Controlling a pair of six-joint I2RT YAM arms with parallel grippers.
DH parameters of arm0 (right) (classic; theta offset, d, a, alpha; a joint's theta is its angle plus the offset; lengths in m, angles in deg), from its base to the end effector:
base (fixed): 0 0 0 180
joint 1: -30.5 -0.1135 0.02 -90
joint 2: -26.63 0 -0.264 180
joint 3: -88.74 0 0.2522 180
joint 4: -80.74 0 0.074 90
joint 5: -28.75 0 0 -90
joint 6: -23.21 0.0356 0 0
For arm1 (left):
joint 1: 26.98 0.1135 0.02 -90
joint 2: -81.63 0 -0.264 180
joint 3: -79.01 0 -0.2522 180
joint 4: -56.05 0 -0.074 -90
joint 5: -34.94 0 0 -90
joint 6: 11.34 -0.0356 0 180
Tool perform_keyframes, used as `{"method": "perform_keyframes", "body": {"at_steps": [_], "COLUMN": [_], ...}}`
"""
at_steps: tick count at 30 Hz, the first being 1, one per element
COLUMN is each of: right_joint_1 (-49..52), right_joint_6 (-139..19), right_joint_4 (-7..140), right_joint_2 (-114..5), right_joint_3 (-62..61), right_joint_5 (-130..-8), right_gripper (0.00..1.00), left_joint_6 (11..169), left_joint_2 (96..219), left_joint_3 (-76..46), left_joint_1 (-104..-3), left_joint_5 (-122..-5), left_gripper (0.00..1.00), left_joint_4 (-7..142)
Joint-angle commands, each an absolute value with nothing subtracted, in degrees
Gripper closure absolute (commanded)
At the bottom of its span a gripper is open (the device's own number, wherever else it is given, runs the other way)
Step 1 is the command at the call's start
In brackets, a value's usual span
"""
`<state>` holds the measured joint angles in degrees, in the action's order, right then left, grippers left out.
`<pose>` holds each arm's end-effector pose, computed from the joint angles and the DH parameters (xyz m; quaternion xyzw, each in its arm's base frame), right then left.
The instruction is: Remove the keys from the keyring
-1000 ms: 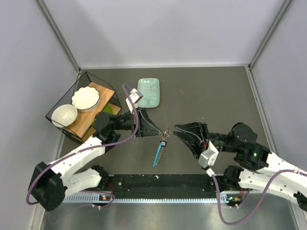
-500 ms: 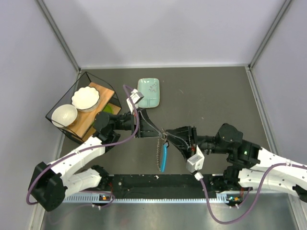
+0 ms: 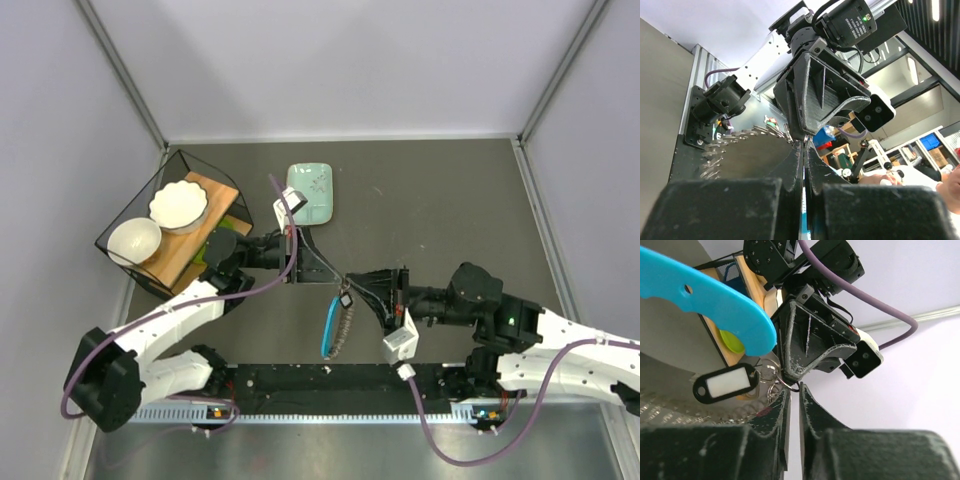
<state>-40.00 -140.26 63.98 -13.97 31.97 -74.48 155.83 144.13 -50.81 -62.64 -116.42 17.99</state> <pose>0.0492 0.1634 0.3544 -0.6965 0.1413 0.0637 0.7007 0.1658 -0.1574 0.3334 0.2420 0.5808 -0.7568 0.1768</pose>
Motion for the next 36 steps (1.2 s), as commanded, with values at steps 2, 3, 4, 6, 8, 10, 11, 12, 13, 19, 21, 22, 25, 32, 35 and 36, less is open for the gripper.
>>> {"method": "perform_keyframes", "body": {"at_steps": [2,3,4,6,8,10,11,12,13,19,21,22,25,32,35,36], "right_joint_1": [-42.10,-42.19,-42.19,-42.45,-42.71,-42.98,-43.15,-43.50,-44.20,-44.91,-44.82,-44.91,-44.91,-44.91,-44.91,-44.82], "right_joint_6": [-142.46,-142.63,-142.64,-142.72,-142.46,-141.76,-141.67,-141.58,-141.67,-140.97,-138.00,-136.59,-128.33,-124.53,-122.60,-121.81], "right_joint_4": [66.54,66.54,66.54,66.28,65.67,63.92,63.38,63.03,62.94,63.99,65.30,65.40,66.54,72.94,73.05,73.05], "right_joint_2": [-14.50,-14.59,-14.59,-14.68,-14.76,-15.02,-15.20,-15.38,-15.55,-15.99,-16.52,-16.78,-17.75,-18.54,-18.37,-18.19], "right_joint_3": [32.52,32.52,32.52,32.61,32.70,32.26,32.17,32.17,32.26,32.79,32.26,31.74,29.46,31.55,31.91,32.17], "right_joint_5": [-74.79,-74.87,-75.05,-75.40,-75.66,-76.01,-75.84,-75.49,-74.53,-73.64,-73.55,-73.64,-72.59,-71.27,-70.04,-69.08], "right_gripper": [1.00,1.00,1.00,1.00,1.00,1.00,0.98,0.97,0.97,1.00,1.00,1.00,1.00,1.00,1.00,1.00], "left_joint_6": [159.51,160.13,160.83,163.38,165.57,166.81,166.73,166.73,166.46,164.97,164.71,164.70,164.53,164.01,163.47,163.30], "left_joint_2": [146.23,146.49,147.11,147.81,148.87,149.57,149.66,149.57,149.66,149.92,150.27,150.36,150.63,149.22,148.43,147.91], "left_joint_3": [-50.23,-50.31,-50.40,-50.75,-50.93,-50.84,-50.58,-50.49,-50.40,-49.96,-49.79,-49.88,-49.96,-49.35,-49.26,-49.17], "left_joint_1": [-62.31,-62.22,-61.96,-61.69,-61.61,-61.61,-61.61,-61.61,-61.61,-61.52,-61.43,-61.17,-60.55,-60.37,-60.37,-60.29], "left_joint_5": [-115.00,-115.00,-115.00,-115.09,-115.00,-115.17,-115.44,-115.44,-115.53,-115.88,-116.14,-116.14,-116.75,-117.02,-116.93,-116.76], "left_gripper": [1.00,1.00,1.00,1.00,1.00,1.00,1.00,1.00,1.00,1.00,1.00,1.00,1.00,1.00,1.00,1.00], "left_joint_4": [15.76,15.23,14.79,12.16,9.36,8.37,8.54,9.24,9.77,11.45,10.66,9.35,7.85,6.87,8.63,8.98]}}
